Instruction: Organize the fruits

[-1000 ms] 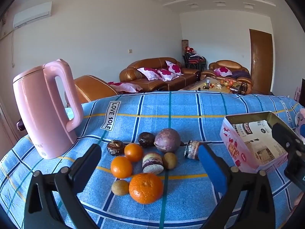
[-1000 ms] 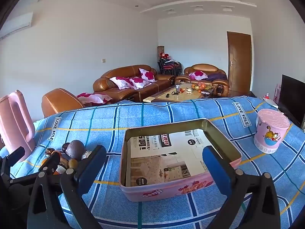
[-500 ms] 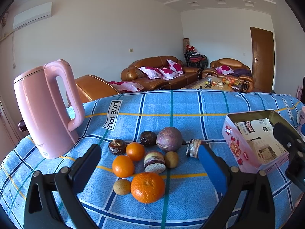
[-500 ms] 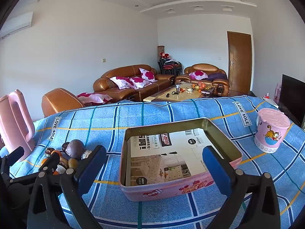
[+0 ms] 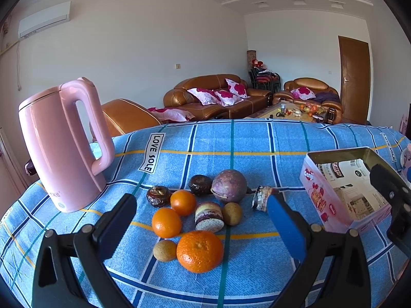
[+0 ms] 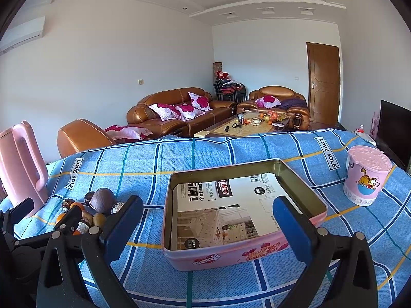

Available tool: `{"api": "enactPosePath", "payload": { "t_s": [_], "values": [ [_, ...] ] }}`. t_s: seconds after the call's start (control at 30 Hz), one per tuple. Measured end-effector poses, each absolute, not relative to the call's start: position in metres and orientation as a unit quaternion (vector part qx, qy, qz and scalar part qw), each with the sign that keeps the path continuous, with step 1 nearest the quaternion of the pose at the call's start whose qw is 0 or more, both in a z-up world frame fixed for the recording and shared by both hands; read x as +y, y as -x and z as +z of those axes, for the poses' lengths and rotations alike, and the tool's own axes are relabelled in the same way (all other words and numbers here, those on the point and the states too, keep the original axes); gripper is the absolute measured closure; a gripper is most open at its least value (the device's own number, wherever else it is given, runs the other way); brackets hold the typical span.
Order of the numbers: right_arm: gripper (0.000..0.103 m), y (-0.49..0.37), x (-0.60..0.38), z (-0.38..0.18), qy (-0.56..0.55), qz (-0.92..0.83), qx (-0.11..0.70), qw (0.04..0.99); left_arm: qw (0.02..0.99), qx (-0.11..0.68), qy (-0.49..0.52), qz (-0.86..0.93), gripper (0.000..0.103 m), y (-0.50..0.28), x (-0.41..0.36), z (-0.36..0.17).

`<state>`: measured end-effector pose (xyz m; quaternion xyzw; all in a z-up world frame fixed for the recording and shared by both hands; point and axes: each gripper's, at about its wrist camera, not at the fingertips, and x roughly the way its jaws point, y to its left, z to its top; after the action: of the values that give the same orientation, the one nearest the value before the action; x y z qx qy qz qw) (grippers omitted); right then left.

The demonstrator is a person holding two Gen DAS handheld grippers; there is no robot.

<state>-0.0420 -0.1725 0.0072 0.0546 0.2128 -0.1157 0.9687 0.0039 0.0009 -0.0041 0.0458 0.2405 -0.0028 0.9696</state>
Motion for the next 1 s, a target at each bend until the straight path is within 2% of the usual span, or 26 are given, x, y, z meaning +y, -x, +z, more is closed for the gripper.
{"api": "enactPosePath", "payload": {
  "t_s": [1.0],
  "values": [
    [0.001,0.0423,-0.1715,0.0047,-0.052,-0.113,0.215,0.969,0.967,0.253,-0.039,-0.004,0.000,-0.0048,0.0031,-0.0079]
  ]
}}
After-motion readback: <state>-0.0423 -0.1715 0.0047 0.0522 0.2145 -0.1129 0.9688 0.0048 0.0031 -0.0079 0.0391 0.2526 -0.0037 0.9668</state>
